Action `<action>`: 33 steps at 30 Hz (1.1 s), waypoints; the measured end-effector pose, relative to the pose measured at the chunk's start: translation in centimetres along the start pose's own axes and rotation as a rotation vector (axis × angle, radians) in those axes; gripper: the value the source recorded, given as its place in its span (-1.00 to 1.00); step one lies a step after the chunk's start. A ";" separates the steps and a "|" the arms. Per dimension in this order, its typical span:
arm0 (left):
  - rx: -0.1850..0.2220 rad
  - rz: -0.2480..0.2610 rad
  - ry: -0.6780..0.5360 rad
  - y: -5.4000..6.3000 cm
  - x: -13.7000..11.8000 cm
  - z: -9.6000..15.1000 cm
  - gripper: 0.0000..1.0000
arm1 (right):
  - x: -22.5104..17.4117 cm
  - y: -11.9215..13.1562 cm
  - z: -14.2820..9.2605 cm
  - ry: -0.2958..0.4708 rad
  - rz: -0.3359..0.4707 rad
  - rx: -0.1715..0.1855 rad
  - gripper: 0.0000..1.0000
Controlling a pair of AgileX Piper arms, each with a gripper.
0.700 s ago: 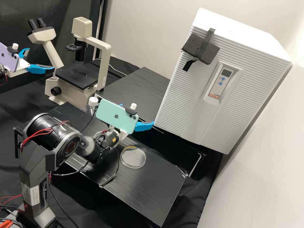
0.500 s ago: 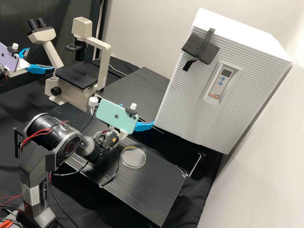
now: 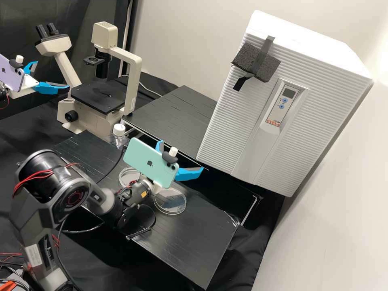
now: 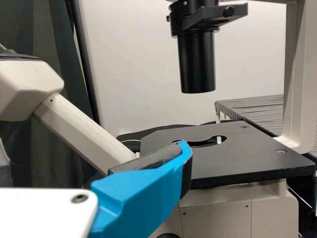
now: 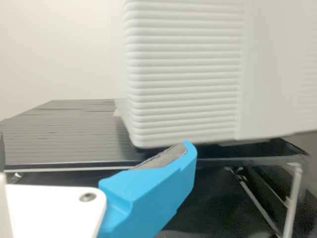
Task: Close the petri dish lid.
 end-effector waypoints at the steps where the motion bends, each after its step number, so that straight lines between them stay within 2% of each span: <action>1: 0.000 0.000 0.000 0.0 0.0 0.0 1.00 | -0.5 0.1 0.2 -0.002 0.004 0.002 1.00; 5: 0.000 0.000 0.000 0.0 0.0 0.0 1.00 | -2.1 0.4 1.2 -0.016 0.019 0.004 1.00; 14: 0.000 0.000 0.000 0.0 0.0 0.0 1.00 | -4.4 0.4 3.2 -0.101 -0.006 -0.008 1.00; 21: 0.000 0.000 0.000 0.0 0.0 0.0 1.00 | -5.4 1.2 3.7 -0.092 0.022 -0.006 1.00; 33: 0.000 0.000 0.000 0.0 0.0 0.0 1.00 | -7.5 1.7 4.6 -0.132 0.005 -0.002 1.00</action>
